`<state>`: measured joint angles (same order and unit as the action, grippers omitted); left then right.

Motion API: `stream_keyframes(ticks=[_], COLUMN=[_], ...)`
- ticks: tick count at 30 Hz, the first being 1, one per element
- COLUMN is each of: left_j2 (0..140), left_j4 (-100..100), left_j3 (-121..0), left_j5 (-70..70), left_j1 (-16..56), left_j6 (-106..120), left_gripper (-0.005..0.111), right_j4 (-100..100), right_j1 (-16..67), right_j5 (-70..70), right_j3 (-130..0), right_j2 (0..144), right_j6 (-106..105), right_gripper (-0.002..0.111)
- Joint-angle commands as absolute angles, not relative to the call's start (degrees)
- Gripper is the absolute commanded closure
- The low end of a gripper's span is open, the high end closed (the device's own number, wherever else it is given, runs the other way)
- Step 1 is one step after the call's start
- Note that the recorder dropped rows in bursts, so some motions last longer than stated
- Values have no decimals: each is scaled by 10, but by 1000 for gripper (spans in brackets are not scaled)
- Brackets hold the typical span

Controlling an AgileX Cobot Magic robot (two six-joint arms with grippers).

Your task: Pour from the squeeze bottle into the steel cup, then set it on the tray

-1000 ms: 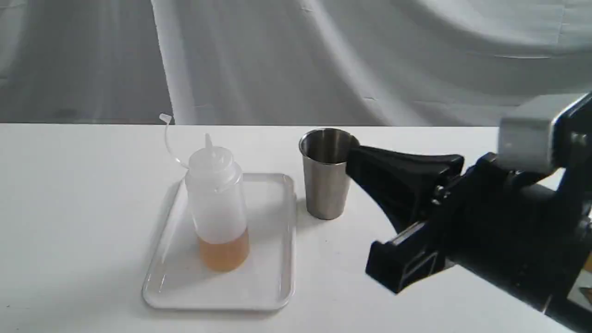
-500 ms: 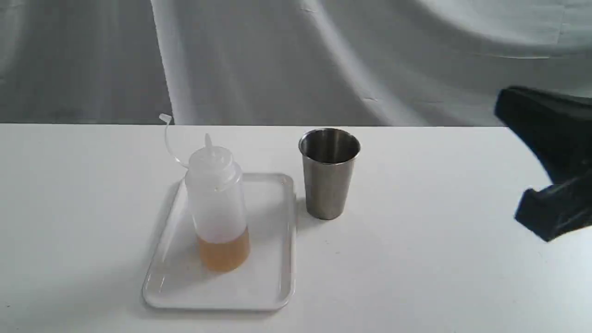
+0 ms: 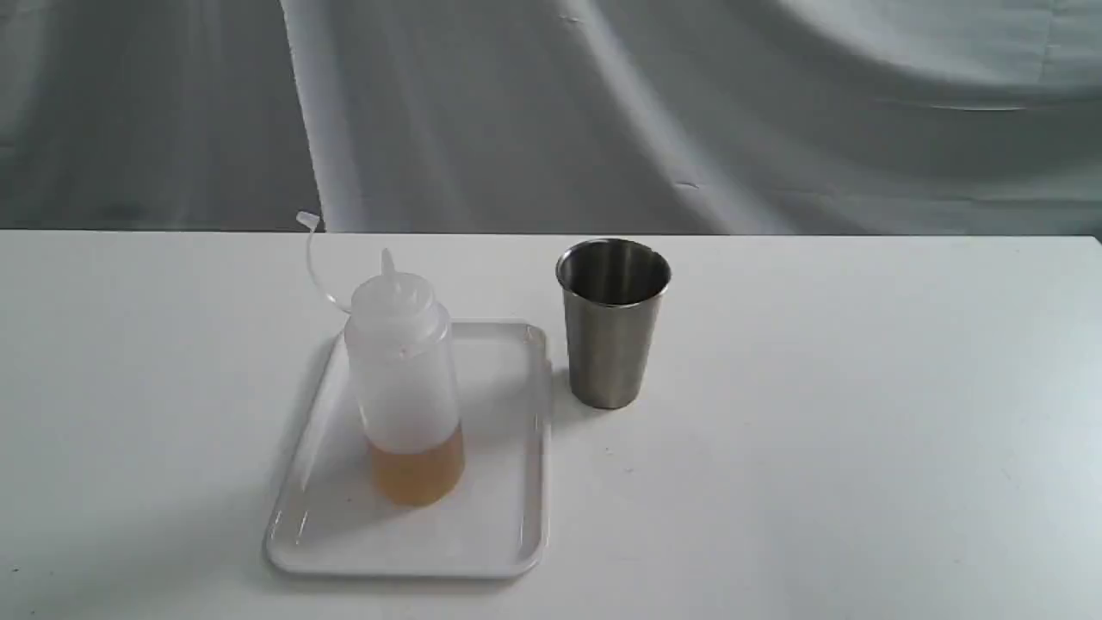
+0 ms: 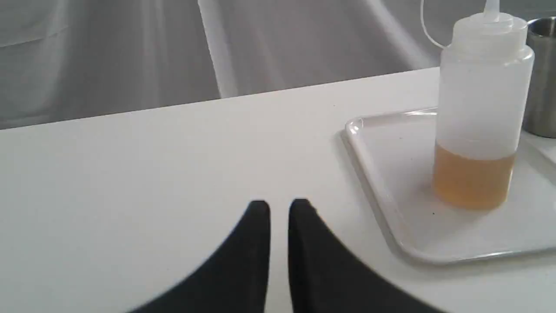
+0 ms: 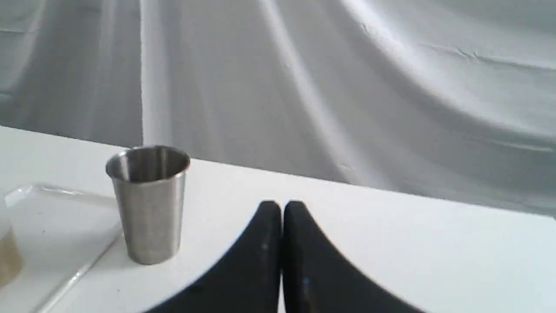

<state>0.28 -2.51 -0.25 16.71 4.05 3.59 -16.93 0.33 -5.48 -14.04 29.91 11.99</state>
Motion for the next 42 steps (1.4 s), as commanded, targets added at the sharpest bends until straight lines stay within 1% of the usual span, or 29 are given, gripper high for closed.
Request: stream_keyframes(ticks=[1,11,13,17,23,42], left_j2=[0,0,0,0,0,0], left_j4=[-25,-25,-25,-25,-25,-25], left_j3=[0,0,0,0,0,0], left_j5=[163,163,163,163,163,163], left_j1=[42,42,42,42,42,42], left_j6=[35,35,35,35,35,35], left_gripper=[98,98,98,98,98,98], right_j4=[-141,-142,-142,-142,-142,-141], right_j1=[-29,-137,-152,-155,-155,-155], right_j5=[-53,-49,-49,25,64,71], right_j3=[-84,0,0,0,0,0], right_j2=[238,90,70,44,43,43], right_j6=[120,121,121,121,120,123], right_gripper=[108,108,108,108,108,108])
